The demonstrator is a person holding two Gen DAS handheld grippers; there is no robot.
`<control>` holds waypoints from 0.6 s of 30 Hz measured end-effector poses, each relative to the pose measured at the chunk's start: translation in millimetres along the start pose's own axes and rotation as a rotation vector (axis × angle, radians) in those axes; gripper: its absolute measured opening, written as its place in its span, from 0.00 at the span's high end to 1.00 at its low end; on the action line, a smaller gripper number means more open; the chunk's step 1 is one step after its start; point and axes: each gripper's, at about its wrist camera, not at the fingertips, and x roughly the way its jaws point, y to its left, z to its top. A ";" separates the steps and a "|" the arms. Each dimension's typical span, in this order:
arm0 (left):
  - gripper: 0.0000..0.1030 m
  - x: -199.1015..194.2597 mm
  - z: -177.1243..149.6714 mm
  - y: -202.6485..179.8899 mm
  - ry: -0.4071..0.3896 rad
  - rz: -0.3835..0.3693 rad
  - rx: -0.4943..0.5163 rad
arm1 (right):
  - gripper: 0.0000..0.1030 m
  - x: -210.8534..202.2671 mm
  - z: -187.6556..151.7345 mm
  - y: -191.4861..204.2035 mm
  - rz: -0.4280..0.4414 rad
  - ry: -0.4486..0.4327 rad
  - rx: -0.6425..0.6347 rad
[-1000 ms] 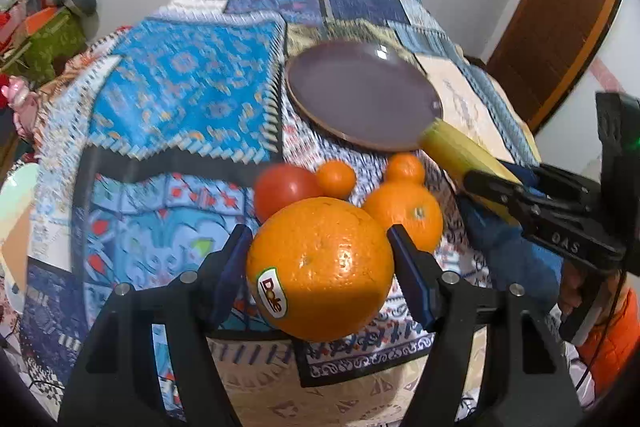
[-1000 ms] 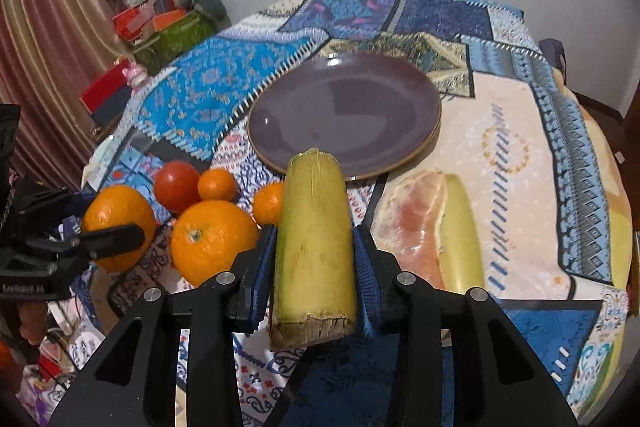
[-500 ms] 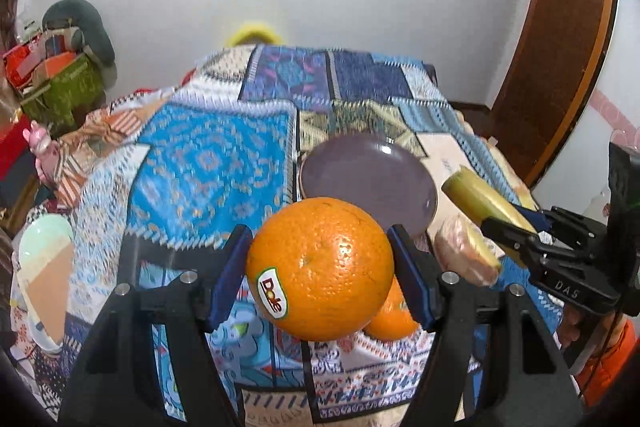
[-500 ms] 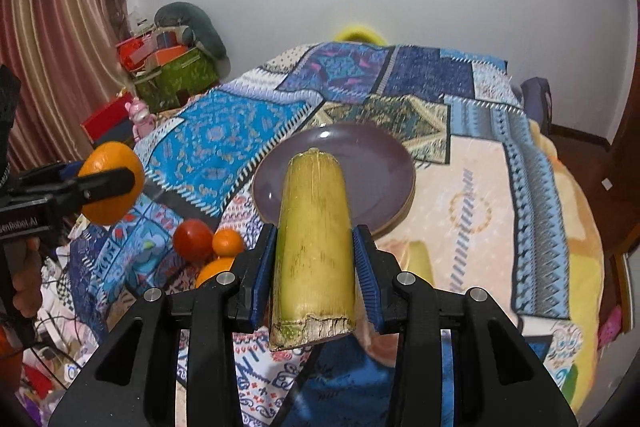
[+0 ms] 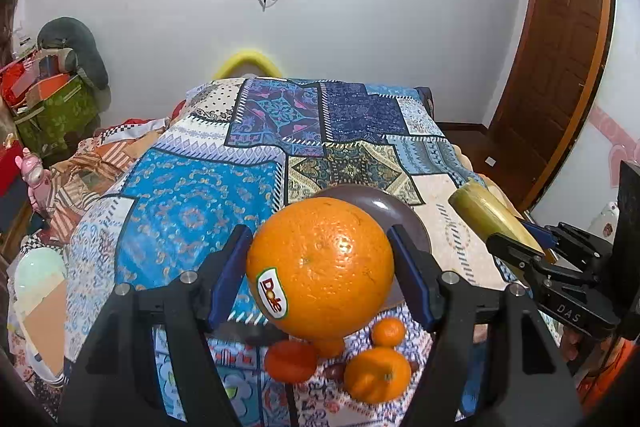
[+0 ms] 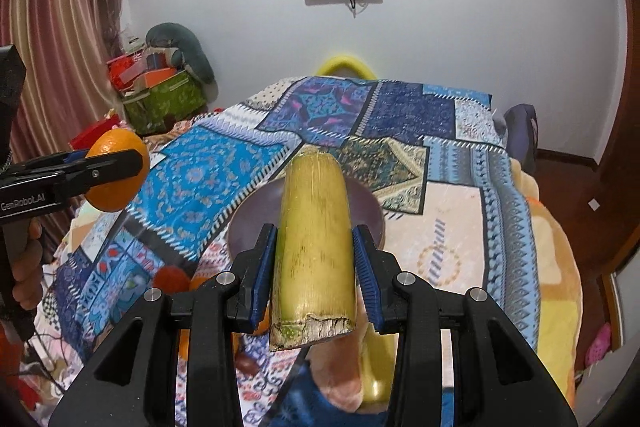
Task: Organize fruits
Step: 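Carry the orange with the left tool while the right tool carries the corn onto the plate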
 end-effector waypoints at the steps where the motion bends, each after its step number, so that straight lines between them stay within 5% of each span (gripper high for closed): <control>1: 0.33 4.6 3.2 0.0 0.000 0.002 -0.001 | 0.66 2.0 2.5 -2.0 -0.004 -0.004 0.001; 18: 0.33 96.6 15.0 7.1 0.112 0.026 -0.005 | 0.66 62.9 29.1 -21.5 -0.035 0.035 -0.022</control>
